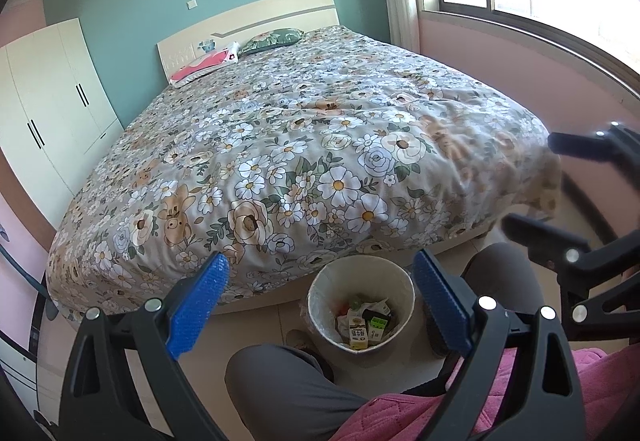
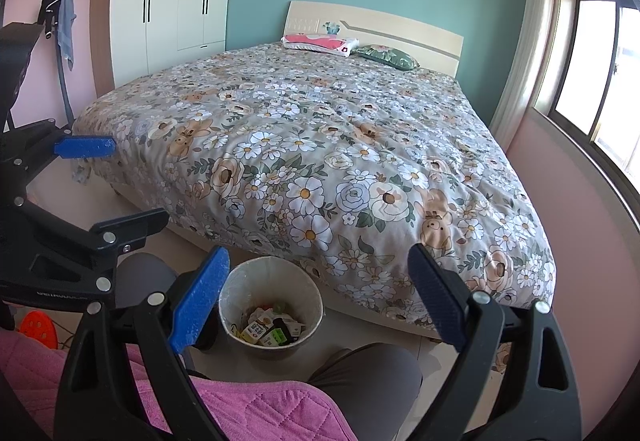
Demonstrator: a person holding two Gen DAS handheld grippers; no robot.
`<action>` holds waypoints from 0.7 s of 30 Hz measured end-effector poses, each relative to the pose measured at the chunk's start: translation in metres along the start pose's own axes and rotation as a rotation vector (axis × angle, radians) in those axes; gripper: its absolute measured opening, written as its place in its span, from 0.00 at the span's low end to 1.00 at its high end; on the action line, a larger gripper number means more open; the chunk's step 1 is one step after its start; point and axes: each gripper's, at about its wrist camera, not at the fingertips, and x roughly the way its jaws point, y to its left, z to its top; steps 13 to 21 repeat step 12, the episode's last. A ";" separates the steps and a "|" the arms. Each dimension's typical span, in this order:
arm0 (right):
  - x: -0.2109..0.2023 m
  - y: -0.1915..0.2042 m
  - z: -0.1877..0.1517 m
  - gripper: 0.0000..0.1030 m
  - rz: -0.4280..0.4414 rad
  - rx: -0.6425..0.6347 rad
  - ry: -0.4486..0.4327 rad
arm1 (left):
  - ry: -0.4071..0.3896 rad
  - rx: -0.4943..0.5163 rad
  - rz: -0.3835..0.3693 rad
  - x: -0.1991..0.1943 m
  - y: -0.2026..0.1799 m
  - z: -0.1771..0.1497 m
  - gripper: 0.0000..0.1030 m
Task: Collect trash
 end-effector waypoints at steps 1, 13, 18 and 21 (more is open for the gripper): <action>0.001 0.001 -0.001 0.87 0.000 0.000 0.001 | -0.001 0.000 0.005 0.000 0.000 0.000 0.92; 0.000 0.001 -0.001 0.87 0.002 0.001 0.001 | 0.033 -0.014 -0.010 0.004 0.001 -0.002 0.92; 0.000 0.001 -0.001 0.87 0.002 0.001 0.001 | 0.033 -0.014 -0.010 0.004 0.001 -0.002 0.92; 0.000 0.001 -0.001 0.87 0.002 0.001 0.001 | 0.033 -0.014 -0.010 0.004 0.001 -0.002 0.92</action>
